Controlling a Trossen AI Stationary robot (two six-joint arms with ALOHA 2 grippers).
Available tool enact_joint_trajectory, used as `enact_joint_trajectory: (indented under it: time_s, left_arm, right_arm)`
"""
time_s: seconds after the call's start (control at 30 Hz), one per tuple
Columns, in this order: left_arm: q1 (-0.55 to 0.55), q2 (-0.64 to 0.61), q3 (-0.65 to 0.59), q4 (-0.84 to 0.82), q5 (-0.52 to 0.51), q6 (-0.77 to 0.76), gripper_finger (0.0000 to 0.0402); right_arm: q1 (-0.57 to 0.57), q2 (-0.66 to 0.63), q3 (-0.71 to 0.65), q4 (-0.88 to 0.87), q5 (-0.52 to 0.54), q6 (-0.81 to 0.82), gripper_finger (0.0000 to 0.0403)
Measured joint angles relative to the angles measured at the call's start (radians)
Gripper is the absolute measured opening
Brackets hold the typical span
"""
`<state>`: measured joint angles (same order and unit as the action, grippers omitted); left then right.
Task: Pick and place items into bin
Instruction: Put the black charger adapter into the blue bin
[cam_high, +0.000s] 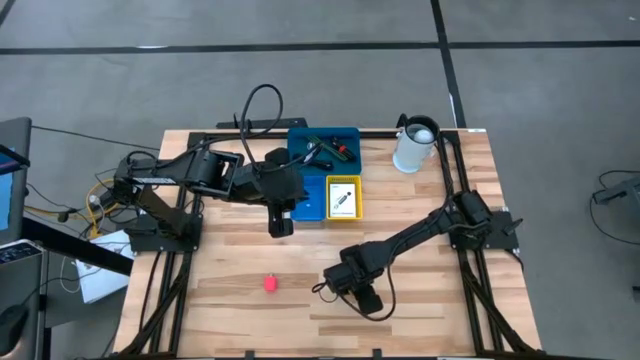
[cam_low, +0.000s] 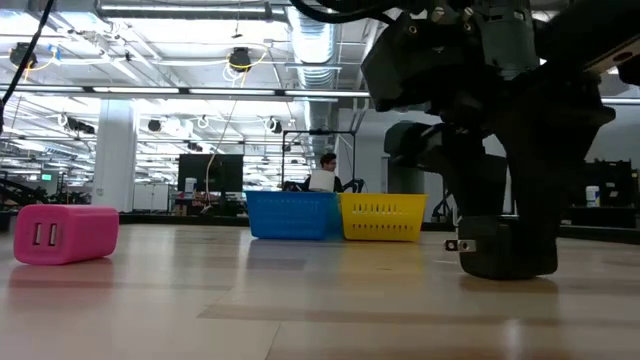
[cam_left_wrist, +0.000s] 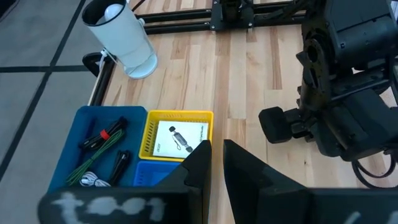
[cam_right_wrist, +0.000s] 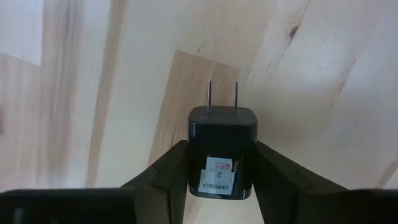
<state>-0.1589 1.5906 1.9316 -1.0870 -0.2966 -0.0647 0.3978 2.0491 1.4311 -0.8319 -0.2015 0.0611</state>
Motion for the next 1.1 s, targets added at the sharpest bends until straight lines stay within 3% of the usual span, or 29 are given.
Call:
enact_joint_trajectory:
  time_s: [0.27,0.57,1.1]
  left_arm:
    - [0.000,0.000,0.000,0.000,0.000,-0.002,0.0028]
    - [0.000,0.000,0.000,-0.001,0.002,-0.002,0.0028]
    - [0.000,0.000,0.000,-0.053,-0.006,-0.001,0.0027]
  right_arm:
    - [-0.015,0.000,0.036,-0.055,-0.010,0.017,0.0152]
    - [-0.070,0.000,0.120,-0.137,0.015,-0.054,0.0134]
    - [-0.332,0.000,0.339,-0.166,0.091,-0.267,0.0139]
